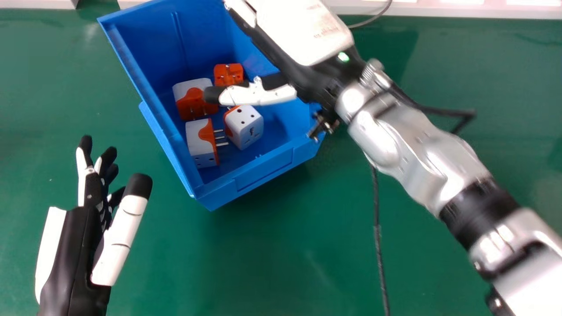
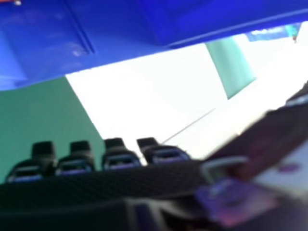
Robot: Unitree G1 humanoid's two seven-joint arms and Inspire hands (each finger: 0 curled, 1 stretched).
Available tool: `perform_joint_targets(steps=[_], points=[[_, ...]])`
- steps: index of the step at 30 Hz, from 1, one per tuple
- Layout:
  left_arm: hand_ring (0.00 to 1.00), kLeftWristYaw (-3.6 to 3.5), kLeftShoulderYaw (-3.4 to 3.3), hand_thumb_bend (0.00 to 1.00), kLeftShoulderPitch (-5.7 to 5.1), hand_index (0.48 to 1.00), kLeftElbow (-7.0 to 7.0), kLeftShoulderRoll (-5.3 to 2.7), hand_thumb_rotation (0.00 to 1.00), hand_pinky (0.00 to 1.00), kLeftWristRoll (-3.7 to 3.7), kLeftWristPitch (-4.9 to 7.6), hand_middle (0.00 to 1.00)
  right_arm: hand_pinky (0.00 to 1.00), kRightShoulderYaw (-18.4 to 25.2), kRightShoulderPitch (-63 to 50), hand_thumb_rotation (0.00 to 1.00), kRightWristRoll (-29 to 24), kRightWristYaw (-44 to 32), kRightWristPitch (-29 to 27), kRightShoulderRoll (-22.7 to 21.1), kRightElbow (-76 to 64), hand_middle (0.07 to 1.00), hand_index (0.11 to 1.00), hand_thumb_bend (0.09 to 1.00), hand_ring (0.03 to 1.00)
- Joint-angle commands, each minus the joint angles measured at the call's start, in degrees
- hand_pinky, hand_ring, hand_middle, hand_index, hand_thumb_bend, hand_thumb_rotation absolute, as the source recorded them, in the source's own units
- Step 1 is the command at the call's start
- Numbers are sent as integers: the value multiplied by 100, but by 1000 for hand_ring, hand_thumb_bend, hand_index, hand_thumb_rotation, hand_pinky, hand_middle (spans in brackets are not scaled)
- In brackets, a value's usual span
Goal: Pick all objects and put in blue box
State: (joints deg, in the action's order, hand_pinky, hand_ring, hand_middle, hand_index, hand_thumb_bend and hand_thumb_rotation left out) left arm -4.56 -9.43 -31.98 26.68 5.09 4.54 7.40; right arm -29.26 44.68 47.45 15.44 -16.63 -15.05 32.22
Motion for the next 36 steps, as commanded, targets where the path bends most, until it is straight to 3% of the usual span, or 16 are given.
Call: perform_joint_targets(steps=[1, 8, 14, 18, 22, 26, 31, 36], points=[[982, 40, -47, 739, 65, 960, -48, 57, 921, 917, 31, 27, 990, 973, 196, -480, 988, -60, 165, 44, -147, -728, 1000, 1000, 465, 1000], [984, 19, -130, 740, 257, 962, -280, 140, 925, 920, -35, 53, 995, 996, 702, -2427, 1000, -271, 232, 235, -268, -2779, 1000, 1000, 450, 1000], [985, 6, -176, 739, 354, 965, -393, 171, 927, 922, -70, 90, 998, 997, 1220, -4182, 1000, -1278, 231, 293, 196, -3986, 1000, 1000, 434, 1000], [986, -4, -213, 739, 431, 966, -499, 189, 928, 924, -97, 128, 999, 969, 1528, -4991, 1000, -1670, 417, 108, 471, -4319, 1000, 1000, 400, 1000], [988, -5, -230, 739, 477, 968, -566, 202, 929, 927, -115, 162, 1000, 955, 1771, -5362, 1000, -1782, 683, -110, 657, -4218, 1000, 1000, 432, 1000], [989, -5, -260, 748, 530, 968, -675, 217, 929, 929, -137, 202, 1000, 958, 2109, -5812, 1000, -1927, 1015, 25, 973, -4161, 1000, 1000, 512, 1000], [989, -7, -288, 757, 589, 969, -813, 235, 927, 930, -163, 268, 1000, 942, 2345, -6217, 1000, -2443, 753, 289, 1257, -4369, 1000, 1000, 545, 1000], [990, -1, -311, 766, 629, 969, -906, 259, 924, 930, -186, 339, 1000, 984, 2495, -6385, 1000, -3078, 271, 157, 1235, -4334, 1000, 1000, 573, 1000]])
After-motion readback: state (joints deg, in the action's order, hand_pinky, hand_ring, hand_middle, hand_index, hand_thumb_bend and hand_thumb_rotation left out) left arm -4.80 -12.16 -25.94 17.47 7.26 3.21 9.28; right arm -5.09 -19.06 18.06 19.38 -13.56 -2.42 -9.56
